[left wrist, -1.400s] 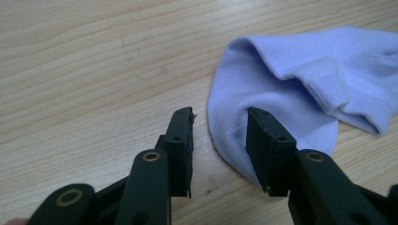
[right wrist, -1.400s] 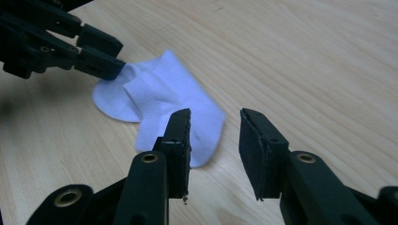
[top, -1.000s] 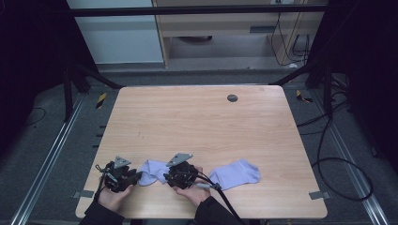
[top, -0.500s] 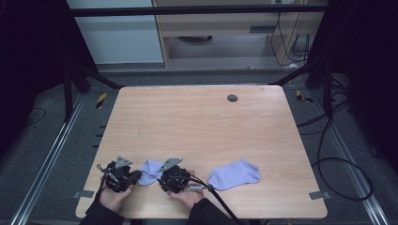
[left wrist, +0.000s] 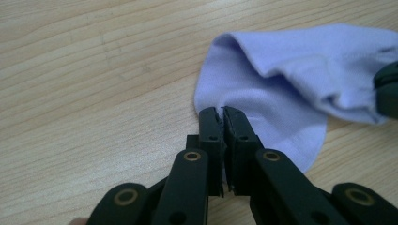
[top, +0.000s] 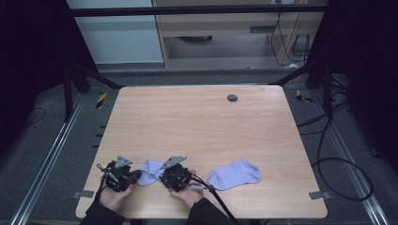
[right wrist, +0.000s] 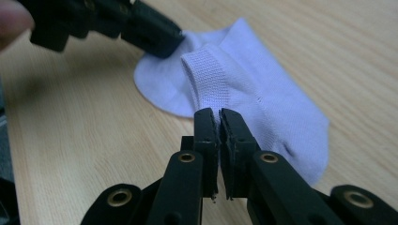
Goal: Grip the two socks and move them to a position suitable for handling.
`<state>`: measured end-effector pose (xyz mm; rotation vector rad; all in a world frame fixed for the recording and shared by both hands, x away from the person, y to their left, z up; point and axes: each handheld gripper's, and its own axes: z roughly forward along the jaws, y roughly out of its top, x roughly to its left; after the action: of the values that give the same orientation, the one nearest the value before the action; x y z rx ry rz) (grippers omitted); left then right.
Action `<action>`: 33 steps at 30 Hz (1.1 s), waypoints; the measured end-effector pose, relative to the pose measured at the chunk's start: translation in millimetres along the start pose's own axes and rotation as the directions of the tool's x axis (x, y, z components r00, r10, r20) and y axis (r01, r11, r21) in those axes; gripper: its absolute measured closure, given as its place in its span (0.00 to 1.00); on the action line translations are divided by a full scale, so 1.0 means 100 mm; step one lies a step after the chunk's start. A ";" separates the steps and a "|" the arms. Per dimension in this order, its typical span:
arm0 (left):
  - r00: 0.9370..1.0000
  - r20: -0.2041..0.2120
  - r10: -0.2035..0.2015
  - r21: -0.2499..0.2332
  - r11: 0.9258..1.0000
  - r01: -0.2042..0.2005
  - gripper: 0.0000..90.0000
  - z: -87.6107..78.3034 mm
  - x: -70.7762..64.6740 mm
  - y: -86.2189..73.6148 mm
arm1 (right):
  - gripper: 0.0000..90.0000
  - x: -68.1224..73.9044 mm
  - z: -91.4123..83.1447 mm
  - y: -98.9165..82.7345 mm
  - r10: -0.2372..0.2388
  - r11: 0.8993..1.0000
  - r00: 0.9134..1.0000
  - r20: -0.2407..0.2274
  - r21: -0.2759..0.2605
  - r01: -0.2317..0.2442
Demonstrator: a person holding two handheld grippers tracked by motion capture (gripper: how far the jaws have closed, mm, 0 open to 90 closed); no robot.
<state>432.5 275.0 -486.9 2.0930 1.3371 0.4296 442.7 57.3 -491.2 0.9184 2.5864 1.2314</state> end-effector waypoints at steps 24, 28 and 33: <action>1.000 0.001 0.005 0.005 1.000 -0.005 0.95 0.02 0.05 0.02 | 0.95 -0.38 -0.11 0.18 0.183 0.975 0.966 0.183 -0.159 -0.154; 1.000 -0.001 0.002 0.001 1.000 -0.002 0.95 0.02 0.06 0.02 | 0.93 -0.43 -0.07 0.19 0.172 0.979 0.958 0.230 -0.145 -0.141; 1.000 -0.013 -0.012 -0.015 1.000 0.012 0.89 0.02 0.07 0.02 | 0.80 -0.49 -0.07 0.18 0.139 0.985 0.940 0.312 -0.142 -0.098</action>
<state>438.1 279.7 -487.4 2.0723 1.3499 0.4473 488.1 32.6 -479.9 1.1561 2.2049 1.1454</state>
